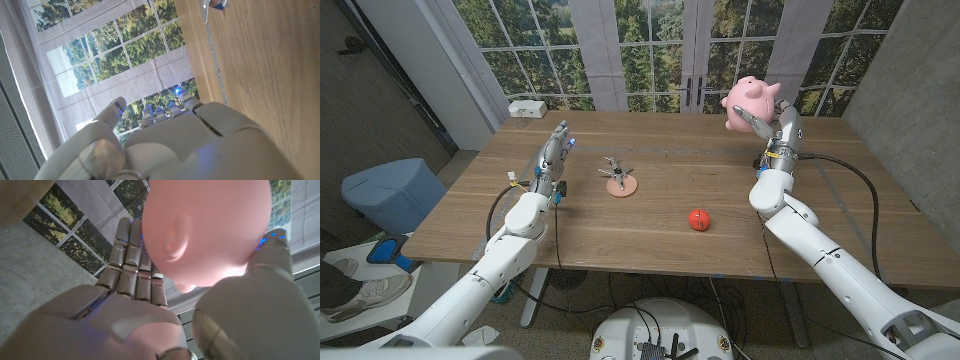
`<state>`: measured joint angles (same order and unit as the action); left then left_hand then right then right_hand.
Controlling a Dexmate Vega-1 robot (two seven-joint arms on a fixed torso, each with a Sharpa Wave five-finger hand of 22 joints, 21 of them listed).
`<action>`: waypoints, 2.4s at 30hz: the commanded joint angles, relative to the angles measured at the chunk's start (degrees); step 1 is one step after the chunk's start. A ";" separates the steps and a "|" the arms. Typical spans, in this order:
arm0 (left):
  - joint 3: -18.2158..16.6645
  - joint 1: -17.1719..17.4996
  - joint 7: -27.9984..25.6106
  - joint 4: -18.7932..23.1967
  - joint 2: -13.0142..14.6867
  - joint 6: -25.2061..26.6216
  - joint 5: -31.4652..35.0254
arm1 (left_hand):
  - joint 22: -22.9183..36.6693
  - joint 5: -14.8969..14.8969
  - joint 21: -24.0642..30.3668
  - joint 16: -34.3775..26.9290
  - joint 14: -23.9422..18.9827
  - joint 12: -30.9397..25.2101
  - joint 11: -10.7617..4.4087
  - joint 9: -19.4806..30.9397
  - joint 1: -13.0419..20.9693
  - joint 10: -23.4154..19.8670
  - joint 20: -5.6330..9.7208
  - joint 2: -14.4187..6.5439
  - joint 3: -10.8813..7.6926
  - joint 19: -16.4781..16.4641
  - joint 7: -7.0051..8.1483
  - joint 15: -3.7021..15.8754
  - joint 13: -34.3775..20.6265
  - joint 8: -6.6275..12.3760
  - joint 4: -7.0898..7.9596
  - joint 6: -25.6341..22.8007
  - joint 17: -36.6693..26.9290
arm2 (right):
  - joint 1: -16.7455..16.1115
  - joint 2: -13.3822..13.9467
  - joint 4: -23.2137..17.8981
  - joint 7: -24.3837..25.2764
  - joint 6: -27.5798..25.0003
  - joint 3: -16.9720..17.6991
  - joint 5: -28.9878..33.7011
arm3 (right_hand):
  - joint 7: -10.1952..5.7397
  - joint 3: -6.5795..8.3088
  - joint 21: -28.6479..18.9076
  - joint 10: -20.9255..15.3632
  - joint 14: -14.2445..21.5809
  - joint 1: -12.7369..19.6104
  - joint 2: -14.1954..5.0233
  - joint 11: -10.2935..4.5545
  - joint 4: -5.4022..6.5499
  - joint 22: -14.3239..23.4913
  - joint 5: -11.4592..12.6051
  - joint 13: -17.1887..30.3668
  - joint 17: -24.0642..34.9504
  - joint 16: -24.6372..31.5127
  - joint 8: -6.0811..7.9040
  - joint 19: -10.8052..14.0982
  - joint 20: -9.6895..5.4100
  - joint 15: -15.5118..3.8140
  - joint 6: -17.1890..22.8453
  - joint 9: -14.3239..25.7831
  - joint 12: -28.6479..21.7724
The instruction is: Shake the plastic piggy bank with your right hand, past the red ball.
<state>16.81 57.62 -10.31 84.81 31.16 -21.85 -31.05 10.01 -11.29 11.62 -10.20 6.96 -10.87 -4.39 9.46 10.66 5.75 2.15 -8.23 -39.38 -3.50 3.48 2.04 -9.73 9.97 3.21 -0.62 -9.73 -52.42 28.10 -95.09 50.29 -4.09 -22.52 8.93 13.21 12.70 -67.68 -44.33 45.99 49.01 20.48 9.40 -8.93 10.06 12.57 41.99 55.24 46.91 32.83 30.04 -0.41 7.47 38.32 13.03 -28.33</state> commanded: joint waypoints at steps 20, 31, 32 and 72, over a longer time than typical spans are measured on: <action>0.13 0.30 -0.67 0.67 0.01 0.43 0.40 | 0.19 -0.15 -0.06 -0.14 -0.25 -0.01 -0.17 0.33 -0.36 0.25 2.94 -2.62 0.00 -0.46 0.28 3.30 -0.29 0.26 -0.50 0.03 -0.12 | 7.94 16.61 -13.93 -38.10 -26.06 -4.76 -12.87 | -17.26 11.51 -0.91 -17.48 13.32 22.68 -22.63 -16.66 0.27 0.19 -0.24 3.97 14.67 0.01 -0.07 -3.14 -6.72 -20.41 20.67 -0.19 0.83; 0.04 0.60 -0.58 0.72 -0.03 0.13 0.28 | 0.19 -0.14 -0.06 -0.13 -0.20 -0.01 -0.12 0.33 -0.38 0.29 2.91 -2.63 0.03 -0.45 0.27 3.26 -0.29 0.26 -0.51 0.03 -0.13 | 7.62 17.34 -14.30 -35.87 -25.89 -5.34 -13.22 | -17.16 11.56 -1.08 -17.75 13.39 22.76 -22.60 -16.80 0.22 0.17 -0.28 4.12 14.68 -0.11 -0.21 -3.19 -6.70 -20.41 20.72 -0.20 0.99; 0.03 0.66 -0.63 0.78 0.01 0.11 0.33 | 0.19 -0.14 -0.06 -0.13 -0.19 -0.01 -0.13 0.33 -0.38 0.27 2.94 -2.63 0.02 -0.45 0.30 3.22 -0.29 0.25 -0.51 0.04 -0.13 | 7.28 17.20 -14.34 -34.94 -25.61 -5.24 -12.97 | -17.19 11.56 -1.08 -17.67 13.39 22.76 -22.60 -16.72 0.23 0.17 -0.29 4.18 14.68 -0.12 -0.22 -3.25 -6.68 -20.41 20.75 -0.20 1.01; -0.38 0.96 -1.24 1.14 -0.02 -0.48 0.95 | 0.19 -0.13 -0.07 -0.12 -0.10 0.01 -0.27 0.33 -0.37 0.38 2.94 -2.63 0.08 -0.45 0.37 3.38 -0.29 0.24 -0.60 0.13 -0.13 | -0.53 -3.10 0.53 7.61 0.72 0.90 -0.11 | -17.35 11.63 -1.69 -17.89 13.67 22.70 -22.57 -16.90 0.29 0.12 -0.32 4.74 14.67 -0.60 -0.67 -3.44 -6.81 -20.42 20.59 0.17 1.99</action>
<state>16.42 58.81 -11.29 86.15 31.33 -22.18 -30.43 10.01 -11.29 11.62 -10.20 6.95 -10.87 -4.39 9.46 10.66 5.75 2.15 -8.23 -39.30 -3.50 3.48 2.04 -9.73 9.97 2.82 -0.62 -9.72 -52.47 29.48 -98.26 51.81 -7.59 -23.05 7.36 13.30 12.70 -68.97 -44.96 46.09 49.01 20.49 9.41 -8.93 10.08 11.80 45.73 60.24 46.24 31.94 29.32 -0.30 7.57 39.44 12.76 -26.33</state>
